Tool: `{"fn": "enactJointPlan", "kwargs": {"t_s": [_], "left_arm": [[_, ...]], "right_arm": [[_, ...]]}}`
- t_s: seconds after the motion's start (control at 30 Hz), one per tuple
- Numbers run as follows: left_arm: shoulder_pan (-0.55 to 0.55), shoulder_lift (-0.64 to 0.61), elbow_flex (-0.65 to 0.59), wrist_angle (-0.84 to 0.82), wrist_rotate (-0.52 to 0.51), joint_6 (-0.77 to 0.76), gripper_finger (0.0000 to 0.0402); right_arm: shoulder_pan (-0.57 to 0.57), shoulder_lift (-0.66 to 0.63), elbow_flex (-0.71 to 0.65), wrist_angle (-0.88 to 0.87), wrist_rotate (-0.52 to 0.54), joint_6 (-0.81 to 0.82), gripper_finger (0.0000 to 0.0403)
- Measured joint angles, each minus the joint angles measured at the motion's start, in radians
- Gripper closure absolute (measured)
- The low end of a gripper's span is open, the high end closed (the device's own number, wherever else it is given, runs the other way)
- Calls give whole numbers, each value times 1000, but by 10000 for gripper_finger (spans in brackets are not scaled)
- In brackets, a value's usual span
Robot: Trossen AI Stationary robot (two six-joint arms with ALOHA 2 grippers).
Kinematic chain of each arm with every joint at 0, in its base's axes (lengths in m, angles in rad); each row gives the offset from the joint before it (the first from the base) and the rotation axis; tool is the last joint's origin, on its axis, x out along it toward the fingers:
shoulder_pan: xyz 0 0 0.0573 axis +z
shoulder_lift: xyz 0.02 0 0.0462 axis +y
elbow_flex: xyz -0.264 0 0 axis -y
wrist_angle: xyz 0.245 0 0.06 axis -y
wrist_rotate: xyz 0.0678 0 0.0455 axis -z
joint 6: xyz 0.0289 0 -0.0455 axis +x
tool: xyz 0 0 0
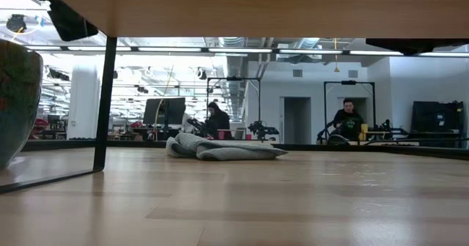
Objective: Stack small to large cups/mugs on shelf
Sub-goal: Put the light brown mug on the shelf
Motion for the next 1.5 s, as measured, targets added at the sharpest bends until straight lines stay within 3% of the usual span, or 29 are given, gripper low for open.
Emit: {"fn": "enactJointPlan", "kwargs": {"t_s": [0.23, 0.57, 1.17, 1.5], "left_arm": [[-39, 146, 2, -24, 119, -97, 285], [-153, 271, 1, -32, 134, -136, 285], [-304, 279, 1, -58, -63, -199, 285], [-309, 289, 1, -58, -67, -257, 285]], "right_arm": [[0, 0, 0, -1, 0, 0, 193], [0, 0, 0, -9, 0, 2, 193], [0, 0, 0, -1, -2, 44, 193], [0, 0, 0, 0, -3, 44, 193]]}}
